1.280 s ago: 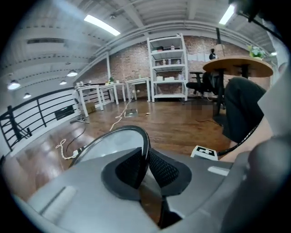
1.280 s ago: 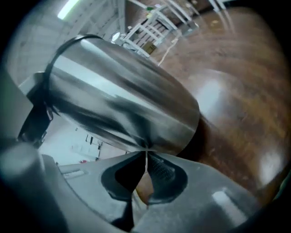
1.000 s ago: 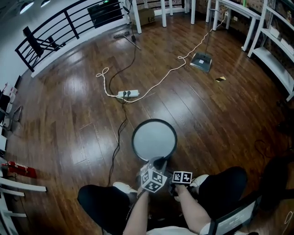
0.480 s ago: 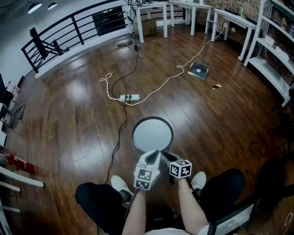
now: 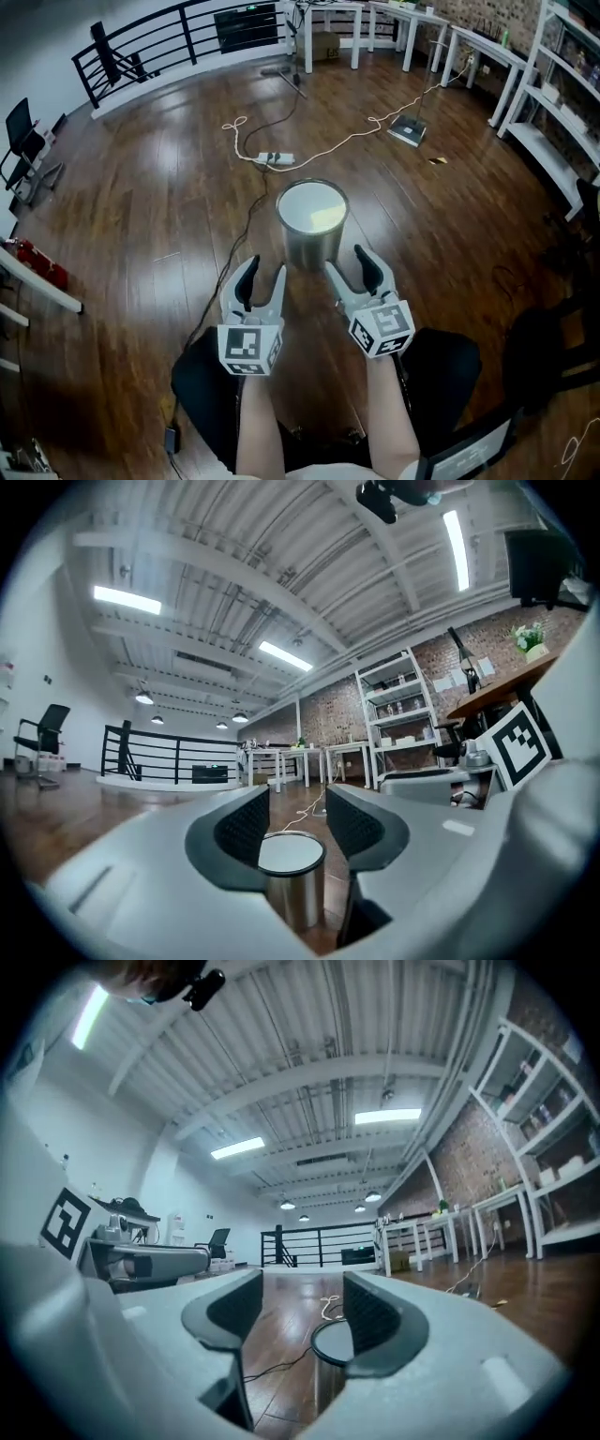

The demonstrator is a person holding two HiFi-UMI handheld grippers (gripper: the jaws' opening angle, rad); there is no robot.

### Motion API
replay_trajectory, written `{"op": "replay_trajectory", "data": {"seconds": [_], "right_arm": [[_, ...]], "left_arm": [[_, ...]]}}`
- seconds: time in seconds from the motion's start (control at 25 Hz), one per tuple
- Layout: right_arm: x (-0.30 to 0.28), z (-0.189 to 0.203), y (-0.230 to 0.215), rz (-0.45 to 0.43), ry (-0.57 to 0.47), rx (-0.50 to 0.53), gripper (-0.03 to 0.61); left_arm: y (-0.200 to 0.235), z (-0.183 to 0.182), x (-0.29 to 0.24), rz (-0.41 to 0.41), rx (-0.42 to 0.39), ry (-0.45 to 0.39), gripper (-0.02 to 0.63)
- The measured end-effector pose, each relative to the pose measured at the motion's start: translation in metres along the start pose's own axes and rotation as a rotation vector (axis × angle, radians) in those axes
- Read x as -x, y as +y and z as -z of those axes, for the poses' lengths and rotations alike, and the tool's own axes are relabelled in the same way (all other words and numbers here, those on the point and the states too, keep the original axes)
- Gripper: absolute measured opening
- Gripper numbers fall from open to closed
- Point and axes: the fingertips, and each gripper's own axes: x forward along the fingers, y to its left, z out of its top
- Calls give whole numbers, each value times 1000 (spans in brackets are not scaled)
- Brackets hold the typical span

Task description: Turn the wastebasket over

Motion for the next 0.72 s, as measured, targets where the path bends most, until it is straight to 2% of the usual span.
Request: {"op": "replay_trajectory", "data": {"seconds": [0.2, 0.32, 0.44, 0.52, 0.72], "right_arm": [[137, -42, 30, 53, -69, 54, 323], [208, -54, 54, 57, -55, 112, 344], [266, -54, 82, 60, -5, 148, 344], [293, -60, 87, 103, 12, 155, 344], [354, -53, 103, 147, 84, 165, 344]], "left_arm": [[-79, -22, 104, -15, 7, -39, 288], [-130, -39, 158, -5, 13, -60, 347], [-172, -52, 205, 14, -21, -52, 372], [-189, -64, 223, 17, -29, -62, 383], [-211, -65, 277, -40, -25, -31, 387]]}}
